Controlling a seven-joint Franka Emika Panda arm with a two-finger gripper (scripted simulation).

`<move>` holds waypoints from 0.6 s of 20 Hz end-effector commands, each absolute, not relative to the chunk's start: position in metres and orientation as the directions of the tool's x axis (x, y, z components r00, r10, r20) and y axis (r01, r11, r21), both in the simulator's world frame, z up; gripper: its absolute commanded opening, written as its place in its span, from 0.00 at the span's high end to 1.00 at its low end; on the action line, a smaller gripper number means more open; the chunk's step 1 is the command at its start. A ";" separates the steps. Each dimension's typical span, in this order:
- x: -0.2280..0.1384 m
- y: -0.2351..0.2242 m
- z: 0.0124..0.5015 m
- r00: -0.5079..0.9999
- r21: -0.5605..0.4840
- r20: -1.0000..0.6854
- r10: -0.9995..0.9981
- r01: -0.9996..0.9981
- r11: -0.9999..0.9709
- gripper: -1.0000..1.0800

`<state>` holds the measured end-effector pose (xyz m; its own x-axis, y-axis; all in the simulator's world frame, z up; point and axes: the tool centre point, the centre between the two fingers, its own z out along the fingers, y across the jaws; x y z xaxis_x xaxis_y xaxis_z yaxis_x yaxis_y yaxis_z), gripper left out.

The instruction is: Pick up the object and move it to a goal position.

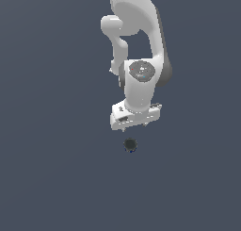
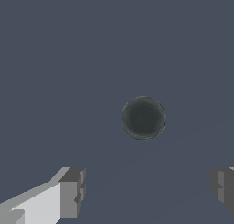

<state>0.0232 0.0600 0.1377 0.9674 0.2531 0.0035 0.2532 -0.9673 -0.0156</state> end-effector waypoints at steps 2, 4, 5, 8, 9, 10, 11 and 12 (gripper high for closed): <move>0.033 0.057 0.120 0.941 -0.010 0.003 0.340 0.340 -0.940 0.04; 0.038 0.056 0.109 0.921 -0.007 0.002 0.389 0.389 -0.921 0.04; 0.040 0.055 0.104 0.912 -0.006 0.002 0.411 0.411 -0.912 0.04; 0.046 0.053 0.090 0.883 -0.003 0.001 0.468 0.468 -0.883 0.04; 0.048 0.053 0.087 0.875 -0.003 0.001 0.485 0.485 -0.875 0.04; 0.049 0.052 0.083 0.867 -0.002 0.001 0.499 0.499 -0.867 0.04; 0.051 0.052 0.080 0.859 -0.002 0.001 0.512 0.512 -0.859 0.04; 0.052 0.051 0.077 0.852 -0.001 0.001 0.524 0.524 -0.852 0.04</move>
<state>0.0493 0.0518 0.0816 0.8646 0.5024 0.0000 0.5024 -0.8646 -0.0025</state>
